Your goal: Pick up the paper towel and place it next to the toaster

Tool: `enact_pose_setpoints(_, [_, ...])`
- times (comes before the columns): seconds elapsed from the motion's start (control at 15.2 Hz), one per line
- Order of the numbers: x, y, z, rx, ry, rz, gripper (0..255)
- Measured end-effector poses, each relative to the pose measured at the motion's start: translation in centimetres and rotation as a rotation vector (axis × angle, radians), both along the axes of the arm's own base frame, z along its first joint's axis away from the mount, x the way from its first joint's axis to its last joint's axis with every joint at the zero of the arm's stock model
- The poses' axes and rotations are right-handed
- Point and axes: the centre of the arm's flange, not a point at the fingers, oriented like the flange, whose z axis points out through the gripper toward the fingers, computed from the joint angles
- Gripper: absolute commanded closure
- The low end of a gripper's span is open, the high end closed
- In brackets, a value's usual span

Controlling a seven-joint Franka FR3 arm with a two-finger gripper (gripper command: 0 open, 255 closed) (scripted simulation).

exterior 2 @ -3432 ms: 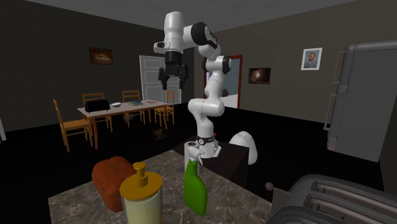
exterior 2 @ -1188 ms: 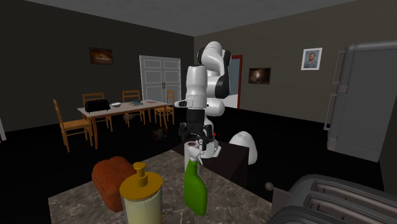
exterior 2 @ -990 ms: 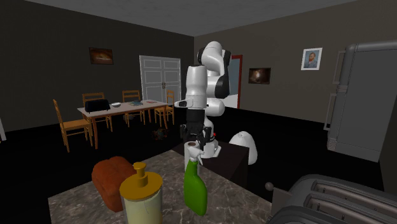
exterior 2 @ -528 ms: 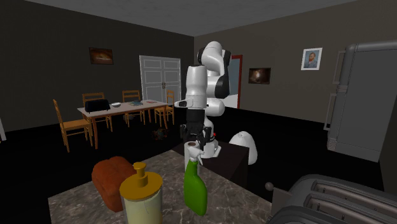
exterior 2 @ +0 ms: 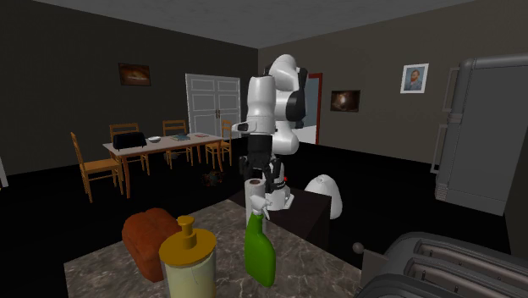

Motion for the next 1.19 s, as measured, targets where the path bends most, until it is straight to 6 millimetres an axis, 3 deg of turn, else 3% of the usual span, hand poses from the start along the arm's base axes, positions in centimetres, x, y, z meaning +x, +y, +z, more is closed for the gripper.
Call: enact_pose_setpoints(1.19, [0.0, 0.1, 9.6, 0.0, 0.0, 0.0, 255])
